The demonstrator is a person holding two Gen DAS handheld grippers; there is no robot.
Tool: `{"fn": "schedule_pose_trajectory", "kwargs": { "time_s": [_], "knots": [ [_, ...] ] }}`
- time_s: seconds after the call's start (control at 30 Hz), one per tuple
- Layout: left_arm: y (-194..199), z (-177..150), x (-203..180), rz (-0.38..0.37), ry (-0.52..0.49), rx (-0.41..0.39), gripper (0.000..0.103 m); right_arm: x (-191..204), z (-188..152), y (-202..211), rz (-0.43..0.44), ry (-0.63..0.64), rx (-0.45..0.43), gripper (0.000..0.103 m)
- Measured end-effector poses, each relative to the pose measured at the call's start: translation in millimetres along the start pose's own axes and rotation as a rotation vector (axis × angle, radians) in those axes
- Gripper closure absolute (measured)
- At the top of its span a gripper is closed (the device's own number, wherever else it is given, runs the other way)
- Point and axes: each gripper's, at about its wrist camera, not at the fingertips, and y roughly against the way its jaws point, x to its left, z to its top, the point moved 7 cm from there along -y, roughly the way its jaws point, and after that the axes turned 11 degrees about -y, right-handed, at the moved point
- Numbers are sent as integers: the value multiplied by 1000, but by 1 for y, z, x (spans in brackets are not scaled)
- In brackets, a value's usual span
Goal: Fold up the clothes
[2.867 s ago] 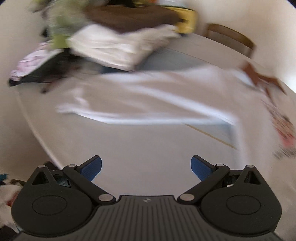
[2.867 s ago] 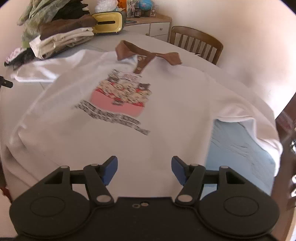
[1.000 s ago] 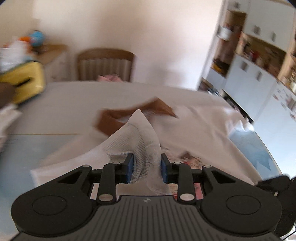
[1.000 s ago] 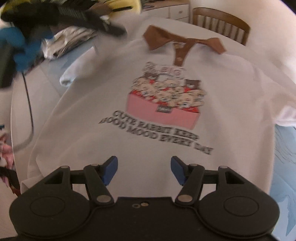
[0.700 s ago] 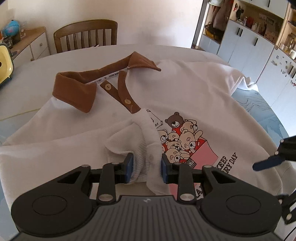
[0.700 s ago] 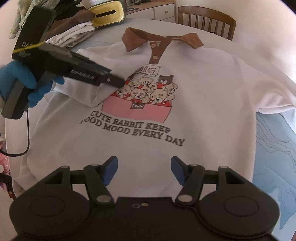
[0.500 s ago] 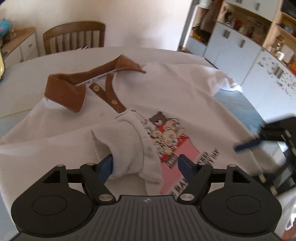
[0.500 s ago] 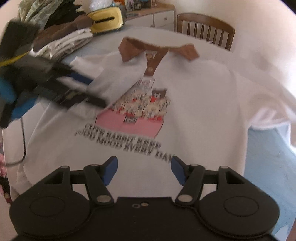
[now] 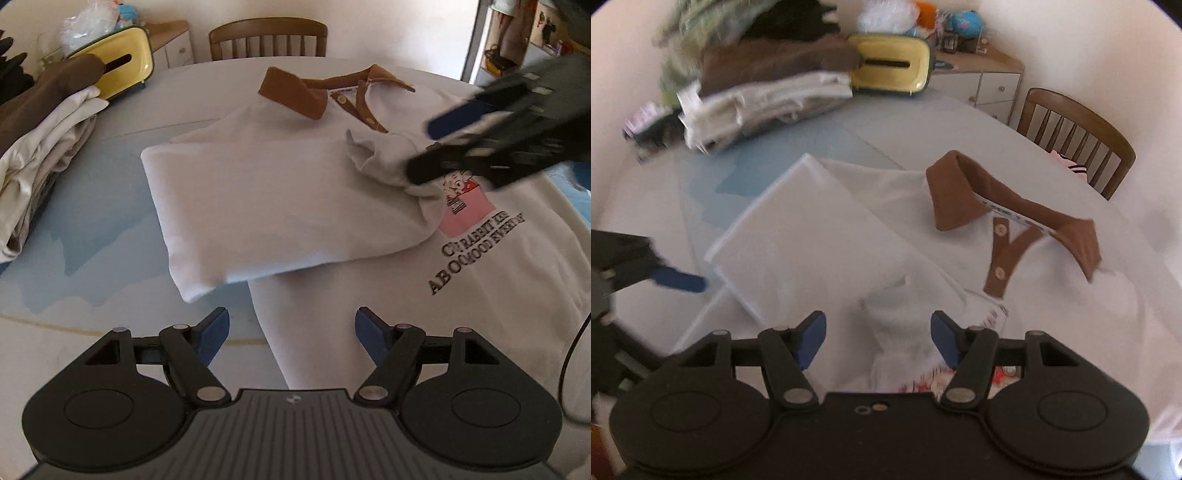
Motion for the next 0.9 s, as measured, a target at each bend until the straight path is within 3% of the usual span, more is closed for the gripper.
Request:
{"fn": "schedule_pose_trajectory", "kwargs": {
  "time_s": [0.23,0.47,0.7,0.9],
  "knots": [
    [-8,-8,-2,13,34,-6,29,-3,-4,-31,-105,0,66,0],
    [-12,-11,-3,24,54,-8,28,-51,-3,26,-87,-184,-32,0],
    [-13,-7,-3,43,62,-6,26,-129,-54,70,-189,-347,-42,0],
    [-16,3,-1,95,52,-4,26,-159,-105,51,-144,-473,64,0]
  ]
}}
